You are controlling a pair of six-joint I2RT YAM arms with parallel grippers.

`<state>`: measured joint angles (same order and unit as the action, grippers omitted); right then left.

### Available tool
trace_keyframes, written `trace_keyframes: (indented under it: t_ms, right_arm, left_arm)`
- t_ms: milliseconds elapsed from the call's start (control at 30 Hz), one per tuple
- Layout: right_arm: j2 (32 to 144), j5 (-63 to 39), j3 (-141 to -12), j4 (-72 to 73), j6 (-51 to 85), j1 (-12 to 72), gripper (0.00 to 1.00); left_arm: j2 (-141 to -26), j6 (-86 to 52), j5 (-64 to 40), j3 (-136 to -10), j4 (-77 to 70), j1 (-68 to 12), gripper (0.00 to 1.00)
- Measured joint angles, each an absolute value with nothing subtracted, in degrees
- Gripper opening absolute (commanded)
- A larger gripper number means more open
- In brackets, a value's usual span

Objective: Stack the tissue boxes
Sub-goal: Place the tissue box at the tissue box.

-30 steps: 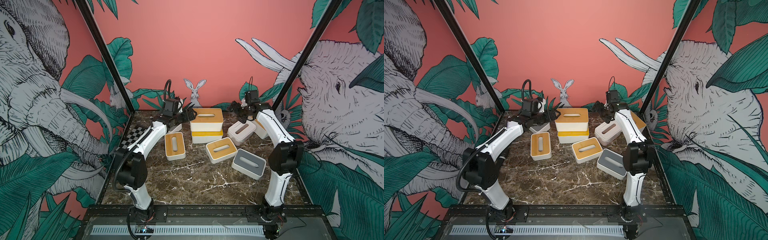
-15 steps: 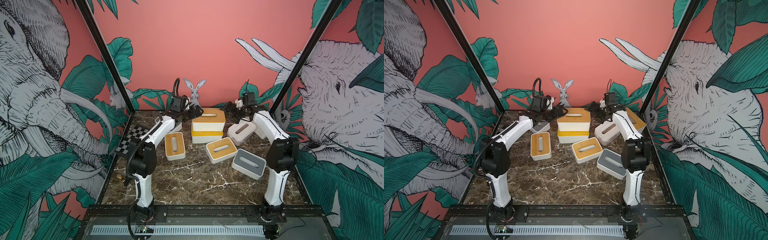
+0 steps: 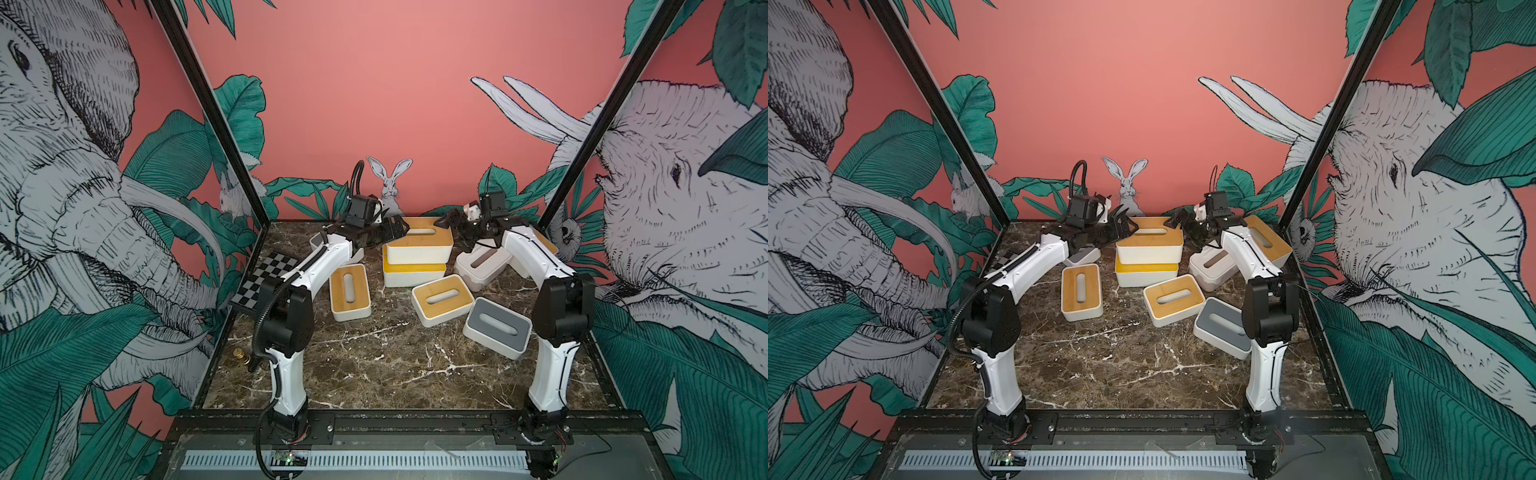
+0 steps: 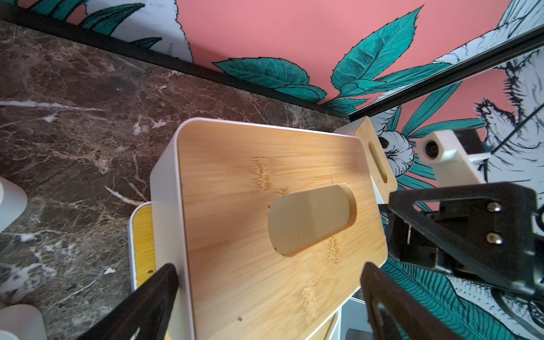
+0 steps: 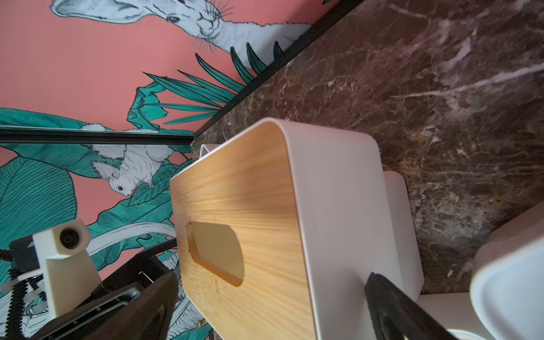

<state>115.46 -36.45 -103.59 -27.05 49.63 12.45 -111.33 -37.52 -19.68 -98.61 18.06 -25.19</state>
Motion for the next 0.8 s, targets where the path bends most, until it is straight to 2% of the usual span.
trace_keyframes:
  t_ms: [800]
  right_arm:
    - [110.72, -35.16, -97.82, -27.05, 50.24, 14.31, 0.99]
  left_arm:
    - [-105.71, -37.32, -18.09, -91.2, 17.91, -26.28, 0.98]
